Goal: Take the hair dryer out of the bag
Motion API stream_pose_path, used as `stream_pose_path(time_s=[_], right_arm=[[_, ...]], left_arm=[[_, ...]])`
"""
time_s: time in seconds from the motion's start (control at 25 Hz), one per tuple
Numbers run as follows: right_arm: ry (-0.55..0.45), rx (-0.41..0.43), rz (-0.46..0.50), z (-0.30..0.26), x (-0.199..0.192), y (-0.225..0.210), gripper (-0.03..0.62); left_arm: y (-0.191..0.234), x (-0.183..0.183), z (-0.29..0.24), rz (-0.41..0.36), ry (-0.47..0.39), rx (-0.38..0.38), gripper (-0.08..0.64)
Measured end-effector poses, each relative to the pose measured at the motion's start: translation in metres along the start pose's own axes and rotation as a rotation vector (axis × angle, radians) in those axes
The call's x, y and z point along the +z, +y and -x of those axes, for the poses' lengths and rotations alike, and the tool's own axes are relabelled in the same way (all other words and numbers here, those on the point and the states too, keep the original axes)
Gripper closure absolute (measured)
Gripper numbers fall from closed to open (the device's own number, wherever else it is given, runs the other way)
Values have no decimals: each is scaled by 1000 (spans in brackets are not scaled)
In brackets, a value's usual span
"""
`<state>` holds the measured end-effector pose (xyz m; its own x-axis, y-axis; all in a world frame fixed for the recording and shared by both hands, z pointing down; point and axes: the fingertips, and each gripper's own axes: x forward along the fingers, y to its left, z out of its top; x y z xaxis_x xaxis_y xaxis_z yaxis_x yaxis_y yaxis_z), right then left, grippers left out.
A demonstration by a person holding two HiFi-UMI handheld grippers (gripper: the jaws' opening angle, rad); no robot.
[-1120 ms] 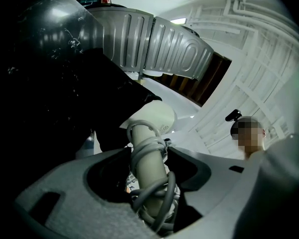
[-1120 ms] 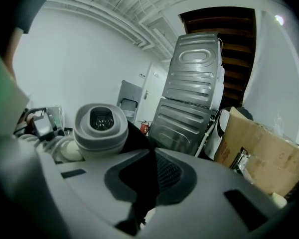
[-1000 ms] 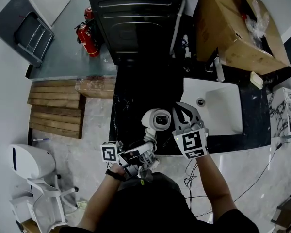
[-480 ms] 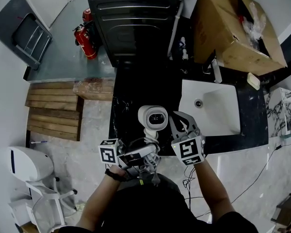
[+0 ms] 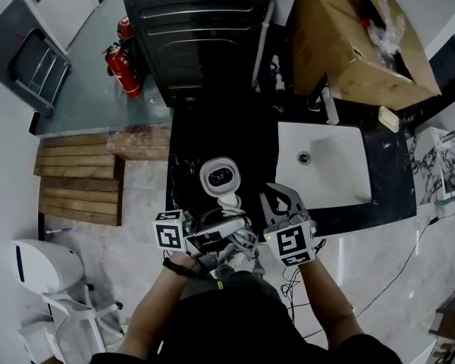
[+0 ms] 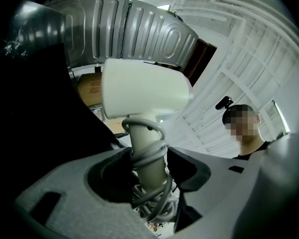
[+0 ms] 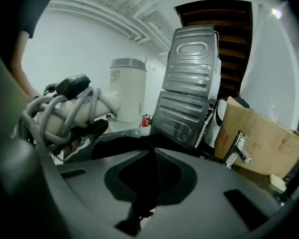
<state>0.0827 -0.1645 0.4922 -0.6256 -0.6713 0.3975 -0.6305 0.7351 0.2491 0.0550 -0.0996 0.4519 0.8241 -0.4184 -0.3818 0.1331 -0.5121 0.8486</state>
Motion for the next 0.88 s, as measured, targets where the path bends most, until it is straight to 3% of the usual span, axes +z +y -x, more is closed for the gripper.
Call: stream_pose_path(time_s=[0.24,0.6,0.88], right_arm=[[9,-25,-24,10,-4,-3,575],[17,-84,-61,25,-10,-17,575],[6,-135,-80,36,-7,-36,574]], left_arm=[[-7,5,-12,-85,23,-84,333],[0,4,-21,-94,40,-109,333],[-3,5,-20,-202,95,-89,354]])
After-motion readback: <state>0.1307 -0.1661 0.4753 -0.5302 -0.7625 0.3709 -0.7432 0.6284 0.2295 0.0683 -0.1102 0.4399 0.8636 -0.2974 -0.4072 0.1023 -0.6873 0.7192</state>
